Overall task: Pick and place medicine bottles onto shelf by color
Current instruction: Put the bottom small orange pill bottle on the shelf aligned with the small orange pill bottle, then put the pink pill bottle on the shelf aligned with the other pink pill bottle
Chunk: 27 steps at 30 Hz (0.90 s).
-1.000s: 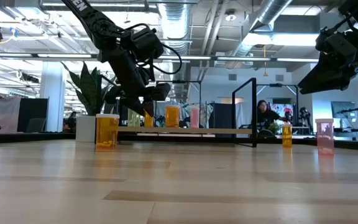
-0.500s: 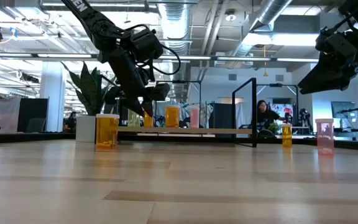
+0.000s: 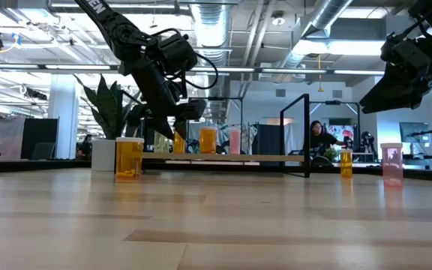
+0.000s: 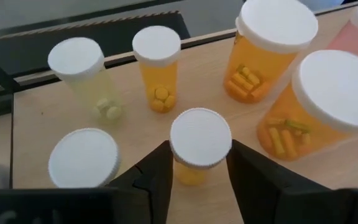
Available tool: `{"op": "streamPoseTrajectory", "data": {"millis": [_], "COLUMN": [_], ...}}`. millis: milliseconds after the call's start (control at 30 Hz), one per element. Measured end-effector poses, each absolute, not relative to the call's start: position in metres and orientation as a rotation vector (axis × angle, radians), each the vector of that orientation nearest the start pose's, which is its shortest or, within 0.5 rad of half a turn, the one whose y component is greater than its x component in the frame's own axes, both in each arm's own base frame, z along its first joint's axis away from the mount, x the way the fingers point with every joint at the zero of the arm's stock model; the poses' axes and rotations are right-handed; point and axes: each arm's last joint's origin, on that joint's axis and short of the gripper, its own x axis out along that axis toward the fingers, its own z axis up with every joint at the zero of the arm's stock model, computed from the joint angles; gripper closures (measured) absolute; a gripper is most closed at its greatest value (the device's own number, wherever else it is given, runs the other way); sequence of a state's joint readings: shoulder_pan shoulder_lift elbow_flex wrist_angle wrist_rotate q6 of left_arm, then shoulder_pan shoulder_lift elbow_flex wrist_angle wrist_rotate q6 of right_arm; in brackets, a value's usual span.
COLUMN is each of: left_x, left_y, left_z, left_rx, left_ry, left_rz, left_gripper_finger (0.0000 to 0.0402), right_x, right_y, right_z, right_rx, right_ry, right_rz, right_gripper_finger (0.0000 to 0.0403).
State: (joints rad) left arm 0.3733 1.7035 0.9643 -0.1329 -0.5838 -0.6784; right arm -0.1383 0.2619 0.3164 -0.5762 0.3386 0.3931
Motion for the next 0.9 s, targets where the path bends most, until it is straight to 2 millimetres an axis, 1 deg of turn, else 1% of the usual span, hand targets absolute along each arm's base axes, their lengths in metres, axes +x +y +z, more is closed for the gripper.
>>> {"op": "streamPoseTrajectory", "data": {"millis": [333, 467, 633, 800, 900], "left_x": [0.315, 0.314, 0.313, 0.311, 0.309], "left_y": [0.138, 0.134, 0.125, 0.113, 0.104], "left_z": [0.188, 0.191, 0.203, 0.221, 0.235], "left_rx": [-0.453, -0.433, -0.41, -0.366, -0.35], "left_ry": [0.529, 0.531, 0.499, 0.484, 0.504], "left_rz": [1.163, 1.171, 1.163, 1.098, 0.955], "left_gripper_finger": [0.0255, 0.0255, 0.0255, 0.0255, 0.0255], "right_x": [0.087, 0.087, 0.087, 0.087, 0.087], "right_y": [-0.022, -0.022, -0.022, -0.022, -0.022], "right_z": [0.198, 0.198, 0.198, 0.198, 0.198], "right_rx": [0.324, 0.324, 0.324, 0.324, 0.324], "right_ry": [0.425, 0.424, 0.425, 0.425, 0.425], "right_rz": [-0.562, -0.562, -0.562, -0.562, -0.562], "right_gripper_finger": [0.0178, 0.0178, 0.0178, 0.0178, 0.0178]}}
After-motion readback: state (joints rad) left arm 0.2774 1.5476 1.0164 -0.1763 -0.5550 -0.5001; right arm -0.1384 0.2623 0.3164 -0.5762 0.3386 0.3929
